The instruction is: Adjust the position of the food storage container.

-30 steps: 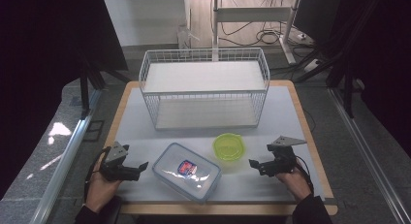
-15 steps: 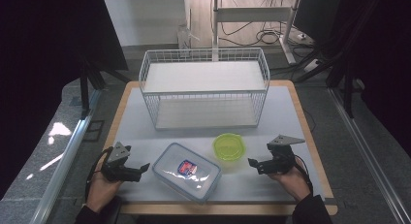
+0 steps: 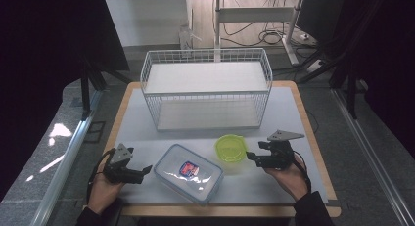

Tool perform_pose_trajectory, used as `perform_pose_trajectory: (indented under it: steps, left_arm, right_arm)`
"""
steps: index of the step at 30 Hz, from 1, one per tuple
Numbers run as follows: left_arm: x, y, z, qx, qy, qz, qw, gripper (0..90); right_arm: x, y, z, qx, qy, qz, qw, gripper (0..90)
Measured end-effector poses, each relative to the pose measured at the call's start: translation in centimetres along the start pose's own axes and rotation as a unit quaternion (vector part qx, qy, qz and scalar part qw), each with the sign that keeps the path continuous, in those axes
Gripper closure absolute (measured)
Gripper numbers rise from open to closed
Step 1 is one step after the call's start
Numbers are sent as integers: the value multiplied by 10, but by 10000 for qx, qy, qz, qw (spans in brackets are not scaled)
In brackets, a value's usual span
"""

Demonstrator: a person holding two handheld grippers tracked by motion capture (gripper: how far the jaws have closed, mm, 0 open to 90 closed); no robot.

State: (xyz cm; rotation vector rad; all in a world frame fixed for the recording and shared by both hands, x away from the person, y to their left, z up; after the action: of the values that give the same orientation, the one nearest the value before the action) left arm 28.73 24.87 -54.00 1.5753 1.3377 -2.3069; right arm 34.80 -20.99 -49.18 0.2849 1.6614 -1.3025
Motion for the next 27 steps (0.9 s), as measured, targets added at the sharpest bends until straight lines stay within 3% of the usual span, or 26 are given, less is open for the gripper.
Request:
perform_pose_trajectory:
  steps: [2, 3, 4, 5, 7, 10, 12, 16, 27]
  left_arm:
    - [0, 0, 0, -5, 4, -7, 10000, 44]
    - [0, 0, 0, -6, 3, -8, 10000, 44]
    - [0, 0, 0, -3, 10, -16, 10000, 44]
    - [0, 0, 0, -3, 10, -16, 10000, 44]
    - [0, 1, 0, -6, 20, -22, 10000, 44]
    - [0, 1, 1, -12, 32, -31, 10000, 44]
    - [0, 1, 1, -7, 35, -28, 10000, 44]
    - [0, 1, 1, -16, 45, -41, 10000, 43]
    - [0, 1, 1, -9, 74, -60, 10000, 42]
  right_arm:
    - [-6, 0, -5, -120, -77, 18, 9999, 505]
    - [-6, 0, -5, -120, -77, 18, 9999, 505]
    - [-10, 1, -8, -245, -143, -11, 9996, 587]
    - [-10, 1, -8, -245, -143, -11, 9996, 587]
    - [-13, 4, -12, -217, -345, -44, 9992, 678]
    - [-15, 7, -15, -250, -383, -29, 9989, 747]
    - [-21, 10, -21, -239, -560, 6, 9981, 833]
    - [-30, 16, -32, -330, -682, 63, 9971, 896]
    - [-47, 39, -64, -496, -887, 102, 9948, 898]
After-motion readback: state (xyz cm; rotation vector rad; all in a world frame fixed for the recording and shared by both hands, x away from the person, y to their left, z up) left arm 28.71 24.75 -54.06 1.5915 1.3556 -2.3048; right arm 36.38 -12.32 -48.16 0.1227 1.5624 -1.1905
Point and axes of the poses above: each handheld gripper's, and its own axes: y roughly forward along the jaws, x roughly out of its underside, z roughly to its right, the point moved 3 cm from there along y, roughly forward along the jaws, and after that the axes turned 15 degrees about x, right-handed, at the moved point
